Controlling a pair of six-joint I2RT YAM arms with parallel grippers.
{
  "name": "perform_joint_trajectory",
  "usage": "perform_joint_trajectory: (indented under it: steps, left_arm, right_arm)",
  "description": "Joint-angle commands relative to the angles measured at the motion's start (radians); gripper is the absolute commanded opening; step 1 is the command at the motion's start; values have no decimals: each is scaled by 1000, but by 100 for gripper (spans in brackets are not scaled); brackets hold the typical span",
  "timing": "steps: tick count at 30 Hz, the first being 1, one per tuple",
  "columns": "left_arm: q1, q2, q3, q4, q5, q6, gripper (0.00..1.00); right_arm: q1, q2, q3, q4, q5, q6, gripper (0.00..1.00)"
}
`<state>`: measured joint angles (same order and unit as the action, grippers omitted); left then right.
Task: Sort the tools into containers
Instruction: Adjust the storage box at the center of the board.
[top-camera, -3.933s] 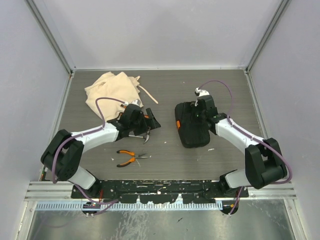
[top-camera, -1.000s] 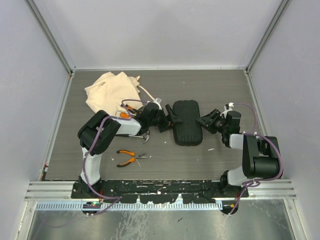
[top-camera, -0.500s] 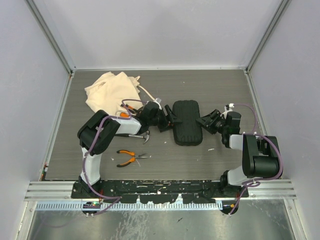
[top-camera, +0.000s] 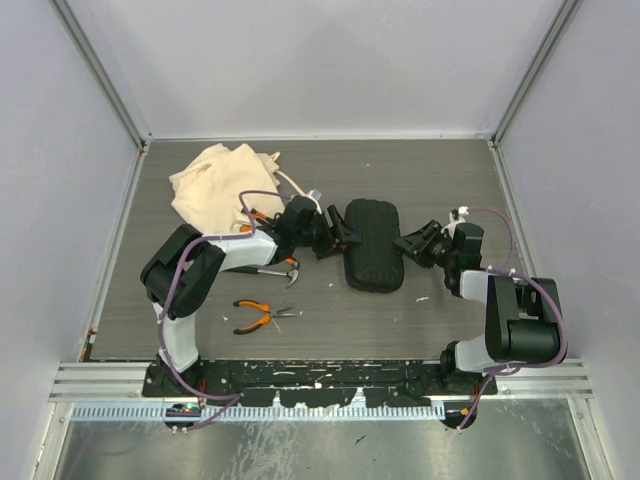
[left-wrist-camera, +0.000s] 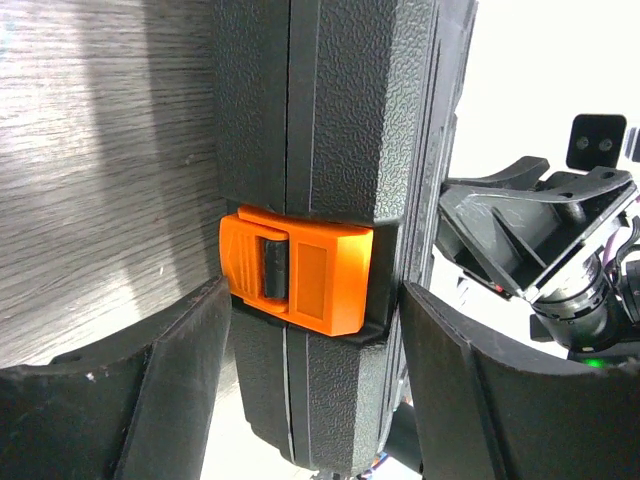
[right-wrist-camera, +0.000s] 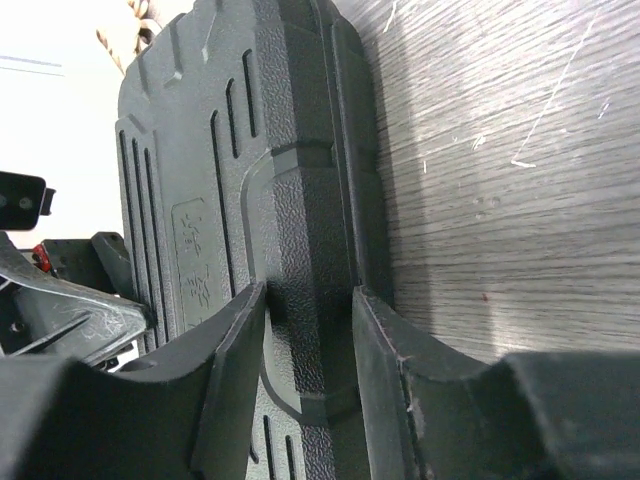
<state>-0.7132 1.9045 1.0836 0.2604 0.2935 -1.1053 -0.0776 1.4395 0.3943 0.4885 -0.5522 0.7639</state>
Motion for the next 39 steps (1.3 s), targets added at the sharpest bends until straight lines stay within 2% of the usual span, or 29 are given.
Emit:
perform_joint_trajectory:
  steps: [1, 7, 15, 28, 33, 39]
  left_arm:
    - [-19, -99, 93, 132, 59, -8, 67]
    - [-30, -138, 132, 77, 51, 18, 68]
    - [-49, -155, 157, 52, 39, 31, 68]
    - [-88, -110, 168, 30, 31, 38, 69]
    - [-88, -117, 182, 16, 32, 51, 69]
    - [-94, -100, 220, -2, 51, 59, 69]
  right_arm:
    - [16, 27, -50, -170, 29, -52, 43]
    - [18, 41, -60, -142, 11, -32, 45]
    - [18, 43, -73, -121, 0, -19, 54]
    - [18, -3, -76, -145, 17, -28, 56]
    - [18, -65, -69, -214, 83, -50, 56]
    - [18, -267, -71, -367, 275, -69, 64]
